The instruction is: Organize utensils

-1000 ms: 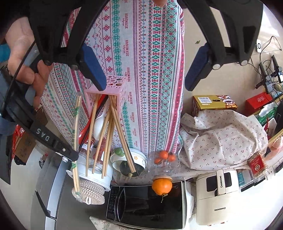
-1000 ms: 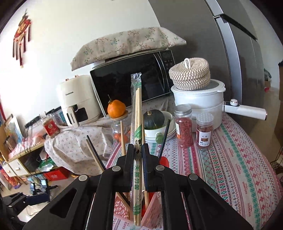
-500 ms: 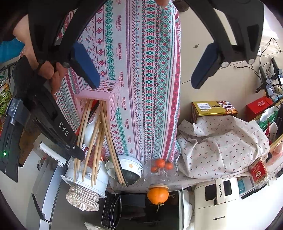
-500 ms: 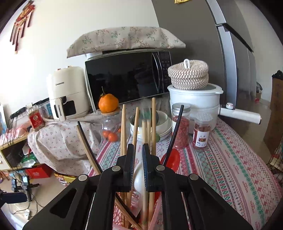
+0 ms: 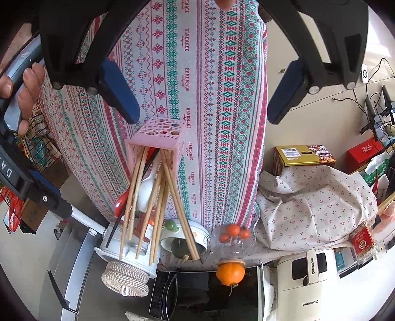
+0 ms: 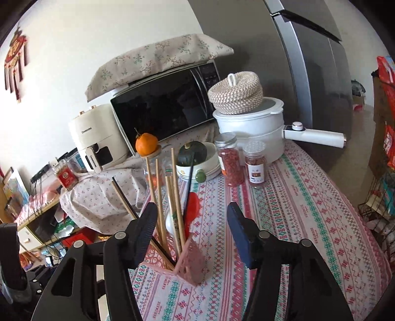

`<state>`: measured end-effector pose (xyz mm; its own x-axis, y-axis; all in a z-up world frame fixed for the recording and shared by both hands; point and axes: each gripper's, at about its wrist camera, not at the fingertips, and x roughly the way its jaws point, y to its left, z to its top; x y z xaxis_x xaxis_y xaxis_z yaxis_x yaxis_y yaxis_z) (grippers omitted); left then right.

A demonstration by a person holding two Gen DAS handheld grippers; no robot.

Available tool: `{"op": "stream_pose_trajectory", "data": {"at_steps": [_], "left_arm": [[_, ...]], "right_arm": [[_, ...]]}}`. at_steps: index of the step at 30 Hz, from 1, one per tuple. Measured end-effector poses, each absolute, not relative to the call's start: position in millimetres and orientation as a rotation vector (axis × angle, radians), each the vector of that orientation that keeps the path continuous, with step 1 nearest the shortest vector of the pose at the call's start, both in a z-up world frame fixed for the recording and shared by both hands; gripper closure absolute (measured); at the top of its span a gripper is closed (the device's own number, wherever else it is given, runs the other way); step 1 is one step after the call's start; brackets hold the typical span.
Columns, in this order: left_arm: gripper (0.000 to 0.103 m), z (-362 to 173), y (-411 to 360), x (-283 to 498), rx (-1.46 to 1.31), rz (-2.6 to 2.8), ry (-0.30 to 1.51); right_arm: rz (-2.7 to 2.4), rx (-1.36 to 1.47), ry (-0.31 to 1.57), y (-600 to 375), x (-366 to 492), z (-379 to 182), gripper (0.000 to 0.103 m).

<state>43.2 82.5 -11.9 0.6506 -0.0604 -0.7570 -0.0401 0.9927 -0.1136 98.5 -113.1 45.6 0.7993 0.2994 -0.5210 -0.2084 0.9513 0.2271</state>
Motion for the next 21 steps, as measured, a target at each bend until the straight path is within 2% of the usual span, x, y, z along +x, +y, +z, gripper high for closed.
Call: {"op": "stream_pose_trajectory", "data": {"at_steps": [1,6,9,11,13,21], "left_arm": [[0.001,-8.8,78.2,40.4,-0.124,-0.011,0.851],[0.001,3.5,55.7,22.2,-0.108,-0.019,0.807],[0.001,10.2,42.9,10.5,-0.089,-0.021,0.784],[0.001,14.9,34.1,2.6,-0.070,-0.025,0.768],[0.001,19.0,26.3,-5.5,-0.057,-0.028,0.748],[0.001,21.9,9.0,-27.1,-0.045,-0.020,0.704]], "right_arm": [[0.254,0.160,0.601,-120.6,94.1,47.7,0.034],[0.151,0.117,0.703,-149.9,73.6,50.9,0.032],[0.109,0.081,0.752,-164.2,57.0,51.0,0.025],[0.088,0.063,0.787,-173.7,44.8,51.4,0.010],[0.083,0.039,0.797,-180.5,31.8,52.8,0.000],[0.023,-0.098,0.711,-182.9,3.5,69.8,0.000]]}}
